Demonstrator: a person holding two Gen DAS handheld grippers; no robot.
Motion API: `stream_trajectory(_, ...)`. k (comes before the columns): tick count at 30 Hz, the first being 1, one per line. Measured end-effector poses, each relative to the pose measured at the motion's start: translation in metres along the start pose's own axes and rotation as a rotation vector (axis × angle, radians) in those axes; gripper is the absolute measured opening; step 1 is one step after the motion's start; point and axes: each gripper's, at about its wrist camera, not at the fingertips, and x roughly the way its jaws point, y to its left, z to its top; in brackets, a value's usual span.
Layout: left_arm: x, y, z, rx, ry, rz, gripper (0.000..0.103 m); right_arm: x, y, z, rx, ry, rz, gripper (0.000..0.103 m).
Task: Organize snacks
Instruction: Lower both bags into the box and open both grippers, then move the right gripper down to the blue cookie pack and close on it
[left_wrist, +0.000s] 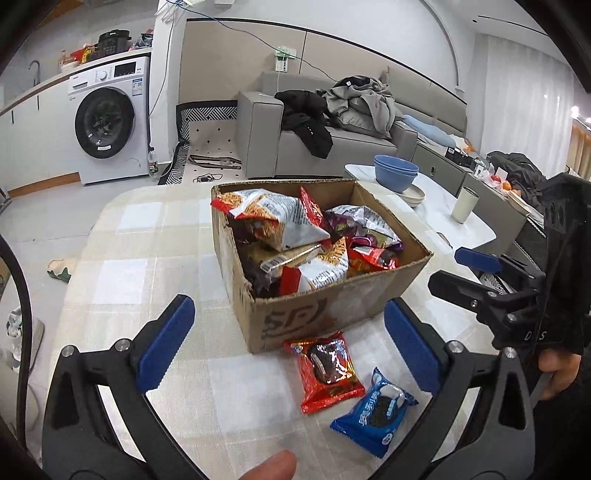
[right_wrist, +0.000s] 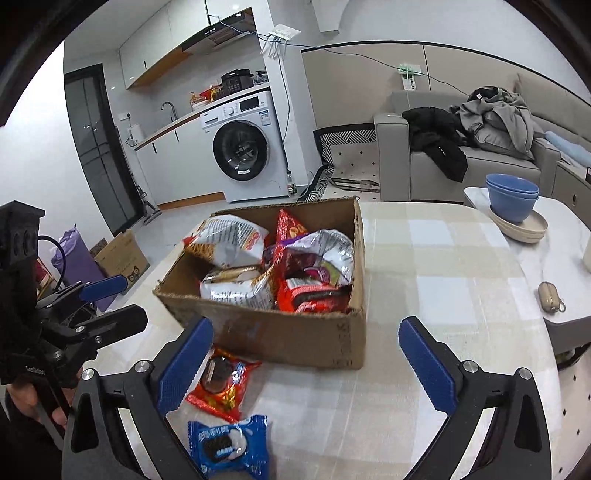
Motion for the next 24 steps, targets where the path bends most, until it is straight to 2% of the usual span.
stream_trajectory(13,-0.016,0.002,-0.024,0.006,0.044,0.049,0.102,-0.013,0.008,-0.038,0.008,0.076,0.013,0.102)
stream_trajectory(21,-0.015,0.010,-0.042,-0.015,0.068,0.052,0.102,-0.005,0.016,-0.065,-0.028,0.152,0.023,0.102)
stream_trajectory(24,-0.012,0.013,-0.049,-0.014,0.086,0.065,0.102,0.000,0.024,-0.075,-0.081,0.196,0.023,0.102)
